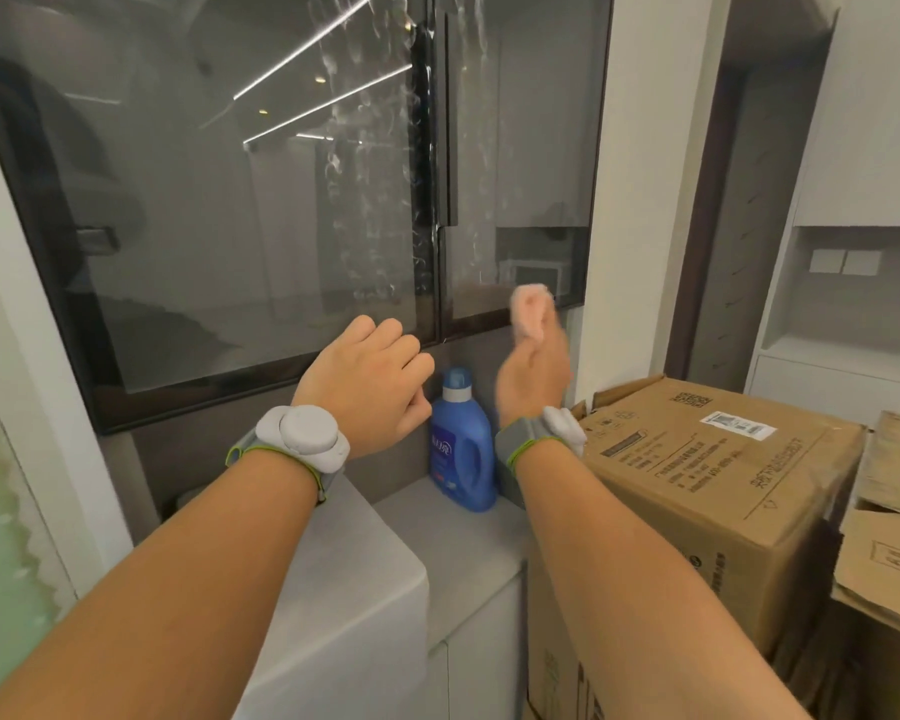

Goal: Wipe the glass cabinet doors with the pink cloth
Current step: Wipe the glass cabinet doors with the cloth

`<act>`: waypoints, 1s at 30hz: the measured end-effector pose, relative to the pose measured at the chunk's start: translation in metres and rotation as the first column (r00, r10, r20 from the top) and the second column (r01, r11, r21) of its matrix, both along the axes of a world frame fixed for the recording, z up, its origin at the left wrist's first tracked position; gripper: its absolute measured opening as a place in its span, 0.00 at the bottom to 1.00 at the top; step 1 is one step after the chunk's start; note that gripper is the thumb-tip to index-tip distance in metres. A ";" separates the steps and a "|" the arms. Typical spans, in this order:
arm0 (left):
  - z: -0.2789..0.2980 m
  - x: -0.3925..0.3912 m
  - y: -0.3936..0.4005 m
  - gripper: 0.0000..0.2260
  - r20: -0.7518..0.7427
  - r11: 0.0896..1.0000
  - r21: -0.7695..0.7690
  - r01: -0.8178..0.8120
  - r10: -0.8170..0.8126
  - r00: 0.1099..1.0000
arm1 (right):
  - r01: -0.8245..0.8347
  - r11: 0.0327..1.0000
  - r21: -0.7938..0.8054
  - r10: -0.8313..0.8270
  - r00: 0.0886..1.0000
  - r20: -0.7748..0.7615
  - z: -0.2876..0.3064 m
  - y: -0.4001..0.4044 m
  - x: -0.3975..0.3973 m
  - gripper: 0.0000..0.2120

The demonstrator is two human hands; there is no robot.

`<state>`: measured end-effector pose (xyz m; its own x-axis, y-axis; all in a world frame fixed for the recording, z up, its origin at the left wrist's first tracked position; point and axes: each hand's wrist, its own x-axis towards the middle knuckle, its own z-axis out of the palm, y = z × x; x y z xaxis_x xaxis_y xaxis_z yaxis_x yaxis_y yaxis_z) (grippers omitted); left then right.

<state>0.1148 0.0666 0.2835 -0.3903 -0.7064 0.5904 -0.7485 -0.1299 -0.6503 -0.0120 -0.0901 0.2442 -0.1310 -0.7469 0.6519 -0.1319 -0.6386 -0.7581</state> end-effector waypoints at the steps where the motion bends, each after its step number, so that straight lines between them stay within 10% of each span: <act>1: 0.000 -0.001 0.001 0.07 0.001 1.000 0.003 0.003 -0.003 1.000 | 0.015 0.999 0.042 -0.017 0.998 0.053 0.004 -0.007 -0.006 0.29; 4: -0.001 0.000 -0.001 0.08 0.009 1.000 0.016 0.006 -0.006 1.000 | -0.063 0.990 0.123 0.049 0.992 0.119 0.026 -0.030 -0.008 0.41; 13: -0.001 0.001 -0.001 0.08 -0.002 0.999 0.052 -0.002 0.002 1.000 | -0.170 0.968 0.184 0.158 0.985 0.075 0.029 -0.071 0.033 0.31; 24: 0.002 -0.002 0.003 0.09 -0.015 0.995 0.098 -0.011 0.012 1.000 | -0.277 0.932 -0.234 0.200 0.931 -0.304 -0.029 -0.003 0.044 0.28; 30: 0.007 -0.004 0.008 0.10 -0.047 0.992 0.122 0.024 -0.018 0.999 | 0.118 0.967 0.226 -0.004 0.894 -0.448 -0.001 -0.057 0.030 0.33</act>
<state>0.1110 0.0743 0.2902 -0.3805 -0.7662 0.5178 -0.7797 -0.0353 -0.6252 0.0184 -0.1469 0.2436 0.0762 -0.8880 0.4534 -0.5210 -0.4232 -0.7413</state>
